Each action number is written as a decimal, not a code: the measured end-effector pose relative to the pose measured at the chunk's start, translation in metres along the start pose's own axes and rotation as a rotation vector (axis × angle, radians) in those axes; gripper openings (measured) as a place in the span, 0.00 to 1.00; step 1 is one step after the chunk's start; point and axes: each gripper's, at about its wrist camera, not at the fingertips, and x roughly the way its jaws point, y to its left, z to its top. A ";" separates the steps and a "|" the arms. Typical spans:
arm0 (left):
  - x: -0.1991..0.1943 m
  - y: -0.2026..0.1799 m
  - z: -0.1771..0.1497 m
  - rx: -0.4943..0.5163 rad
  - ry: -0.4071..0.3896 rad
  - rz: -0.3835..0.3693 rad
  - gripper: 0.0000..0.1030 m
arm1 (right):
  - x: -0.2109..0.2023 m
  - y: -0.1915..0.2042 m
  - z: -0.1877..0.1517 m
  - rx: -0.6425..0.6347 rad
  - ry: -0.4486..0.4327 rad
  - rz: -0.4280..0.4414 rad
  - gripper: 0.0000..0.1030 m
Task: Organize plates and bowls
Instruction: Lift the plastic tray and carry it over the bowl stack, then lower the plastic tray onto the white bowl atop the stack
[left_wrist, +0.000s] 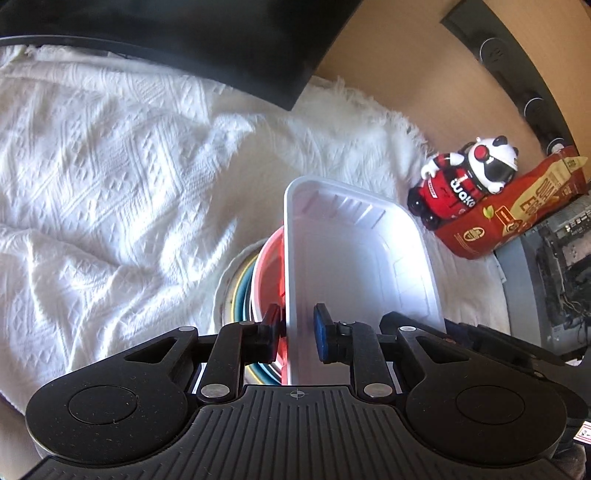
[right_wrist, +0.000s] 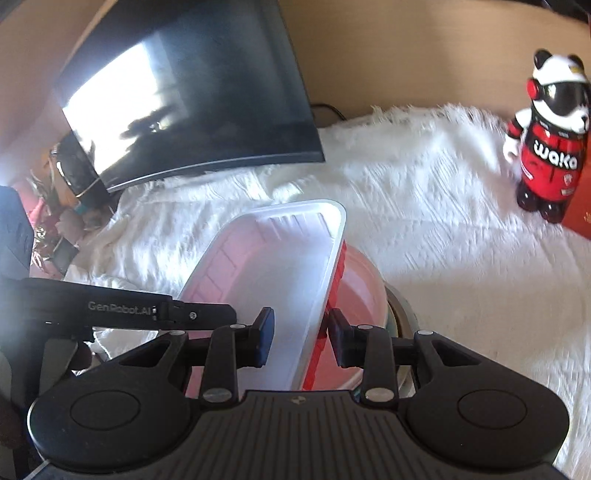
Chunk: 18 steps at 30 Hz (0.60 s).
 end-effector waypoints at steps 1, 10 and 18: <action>-0.001 0.001 0.001 0.001 -0.004 0.001 0.20 | 0.002 -0.003 -0.001 0.004 0.000 0.003 0.32; -0.012 -0.009 0.021 0.011 -0.027 -0.038 0.20 | 0.000 -0.002 0.004 0.012 -0.014 -0.006 0.32; -0.019 -0.016 0.023 0.022 -0.041 -0.062 0.20 | -0.014 -0.009 0.014 0.031 -0.062 0.013 0.32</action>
